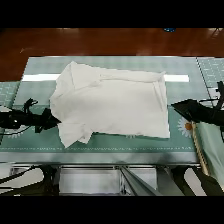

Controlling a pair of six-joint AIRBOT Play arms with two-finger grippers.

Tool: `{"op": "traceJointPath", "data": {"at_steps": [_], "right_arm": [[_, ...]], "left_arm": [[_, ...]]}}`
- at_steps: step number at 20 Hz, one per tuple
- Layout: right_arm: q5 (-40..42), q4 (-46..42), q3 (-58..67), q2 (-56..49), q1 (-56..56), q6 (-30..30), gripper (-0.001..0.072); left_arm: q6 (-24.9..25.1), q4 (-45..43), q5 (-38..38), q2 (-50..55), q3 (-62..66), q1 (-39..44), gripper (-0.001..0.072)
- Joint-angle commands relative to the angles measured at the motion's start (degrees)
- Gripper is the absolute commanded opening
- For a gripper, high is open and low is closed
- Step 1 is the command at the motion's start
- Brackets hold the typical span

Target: Fold the shirts.

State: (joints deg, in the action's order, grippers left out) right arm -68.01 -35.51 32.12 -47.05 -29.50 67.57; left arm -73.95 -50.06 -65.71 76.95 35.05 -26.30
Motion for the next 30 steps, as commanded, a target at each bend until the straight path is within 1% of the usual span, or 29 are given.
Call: {"op": "traceJointPath", "data": {"at_steps": [1,3,4,5,8,11,16,20,24,25,27,28,30], "right_arm": [[1.64,-7.74,0.04,0.13,-7.80,3.96,0.0412],[-3.91,-20.46,-1.55,0.13,-11.87,7.72,0.0412],[-5.79,-24.06,-3.48,0.13,-12.22,9.05,0.0412],[-5.75,-25.03,-5.84,0.13,-11.41,10.67,0.0411],[-4.48,-24.33,-11.61,0.11,-8.61,11.21,0.0411],[-3.76,-22.97,-12.09,-0.13,-8.48,11.08,0.0411],[-3.61,-22.05,-12.09,-6.91,-8.48,10.14,0.0411],[-0.28,-13.73,-12.07,-13.81,-8.02,5.14,0.0412],[6.75,-7.02,-10.62,-20.31,2.45,3.04,0.0407],[8.24,-5.22,-9.07,-21.16,5.07,2.58,0.0338],[8.00,-3.93,-3.67,-21.46,9.20,1.84,0.0051],[6.36,-4.07,-0.28,-21.46,10.43,1.79,0.0027],[1.86,-4.07,8.22,-21.44,11.78,2.01,0.0027]], "left_arm": [[1.36,-0.26,1.20,1.44,0.04,3.13,0.0023],[2.82,-0.50,0.07,1.40,0.61,3.02,0.0023],[2.82,-0.46,-0.09,1.40,0.90,3.04,0.0023],[2.82,-0.44,-0.09,1.40,1.03,3.10,0.0023],[2.82,-0.46,-0.39,1.40,1.01,3.10,0.0023],[2.80,-0.46,-0.52,1.40,1.01,3.13,0.0023],[2.82,-0.48,-0.50,1.40,1.01,3.17,0.0023],[2.82,-0.48,-0.48,1.40,1.01,3.17,0.0023],[2.80,-0.44,-0.28,1.40,1.01,3.19,0.0023],[2.80,-0.44,-0.33,1.40,1.03,3.17,0.0023],[2.80,-0.39,-0.37,1.40,2.16,3.04,0.0023],[2.75,-0.22,-0.94,1.38,4.13,2.86,0.0023],[2.80,2.49,-4.48,1.05,10.86,2.86,0.0023]]}}
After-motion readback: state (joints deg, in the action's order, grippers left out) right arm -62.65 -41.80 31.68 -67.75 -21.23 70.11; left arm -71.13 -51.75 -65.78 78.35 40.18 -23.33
